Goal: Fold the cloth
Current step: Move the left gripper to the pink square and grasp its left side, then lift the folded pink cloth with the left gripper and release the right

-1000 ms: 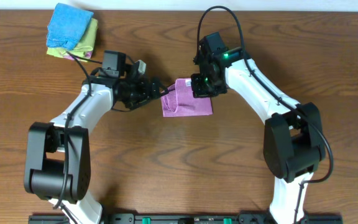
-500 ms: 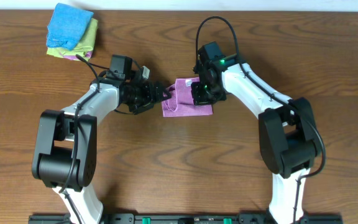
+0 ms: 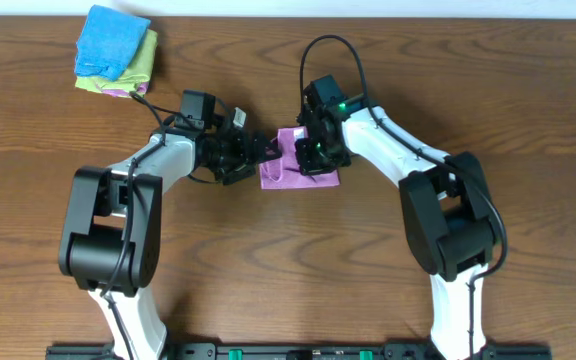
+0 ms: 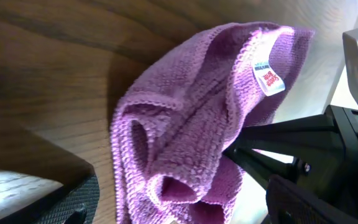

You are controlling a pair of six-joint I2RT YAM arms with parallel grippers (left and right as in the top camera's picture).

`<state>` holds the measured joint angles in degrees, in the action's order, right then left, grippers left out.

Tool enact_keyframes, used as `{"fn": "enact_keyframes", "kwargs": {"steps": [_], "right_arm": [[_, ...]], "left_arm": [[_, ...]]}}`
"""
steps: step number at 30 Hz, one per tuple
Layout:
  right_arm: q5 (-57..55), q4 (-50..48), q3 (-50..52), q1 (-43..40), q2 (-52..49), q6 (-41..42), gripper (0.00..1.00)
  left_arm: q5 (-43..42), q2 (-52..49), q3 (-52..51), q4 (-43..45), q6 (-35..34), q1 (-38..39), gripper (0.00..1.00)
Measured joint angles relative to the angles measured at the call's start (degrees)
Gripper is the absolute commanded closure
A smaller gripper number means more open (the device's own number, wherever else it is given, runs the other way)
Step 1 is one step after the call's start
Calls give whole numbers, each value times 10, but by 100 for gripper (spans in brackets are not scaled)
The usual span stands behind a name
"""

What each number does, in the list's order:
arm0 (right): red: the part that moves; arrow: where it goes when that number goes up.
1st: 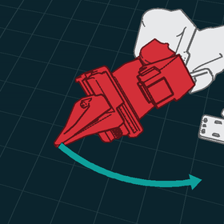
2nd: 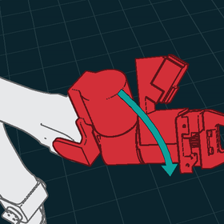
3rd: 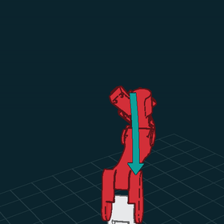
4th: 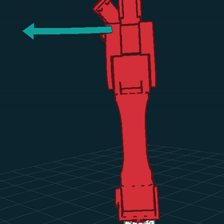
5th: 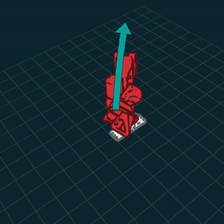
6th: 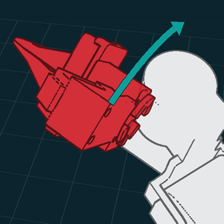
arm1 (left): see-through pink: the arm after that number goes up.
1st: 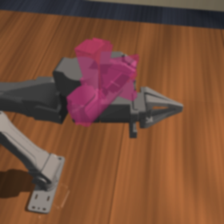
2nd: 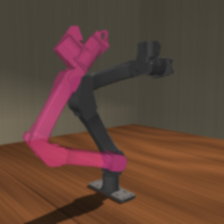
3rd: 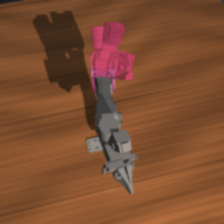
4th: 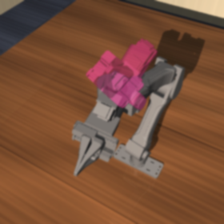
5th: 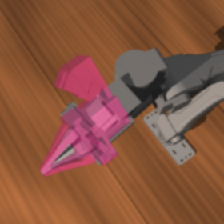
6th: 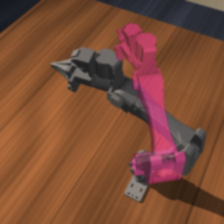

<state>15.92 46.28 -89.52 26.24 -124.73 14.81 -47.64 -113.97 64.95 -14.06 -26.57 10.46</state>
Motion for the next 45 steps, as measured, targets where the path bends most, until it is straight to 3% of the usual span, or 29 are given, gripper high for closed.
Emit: {"fn": "enact_keyframes", "kwargs": {"steps": [11, 16, 22, 26, 27, 29, 31, 36, 45], "right_arm": [[17, -18, 0, 6, -3, 12, 99], [25, -23, 0, 7, -4, 15, 99], [26, -22, 0, 7, -4, 15, 99], [26, -22, 0, 7, -4, 15, 99], [26, -21, 0, 7, -4, 15, 94], [28, -16, -1, 7, -5, 21, 73], [40, -1, -8, 7, -5, 21, 67], [47, 80, -51, 2, -14, 6, 32], [23, 202, -188, -48, 8, -38, 12]], "left_arm": [[2, -3, 0, 18, -19, 31, 13], [17, -9, 0, 16, -27, 41, 48], [30, -13, -1, 14, -36, 43, 55], [39, -14, -1, 13, -37, 43, 73], [43, -15, -1, 12, -40, 43, 77], [47, -15, -1, 12, -39, 43, 83], [48, -15, -1, 12, -41, 43, 92], [50, -15, -2, 13, -38, 43, 94], [55, -16, -2, 24, -38, 15, 94]]}}
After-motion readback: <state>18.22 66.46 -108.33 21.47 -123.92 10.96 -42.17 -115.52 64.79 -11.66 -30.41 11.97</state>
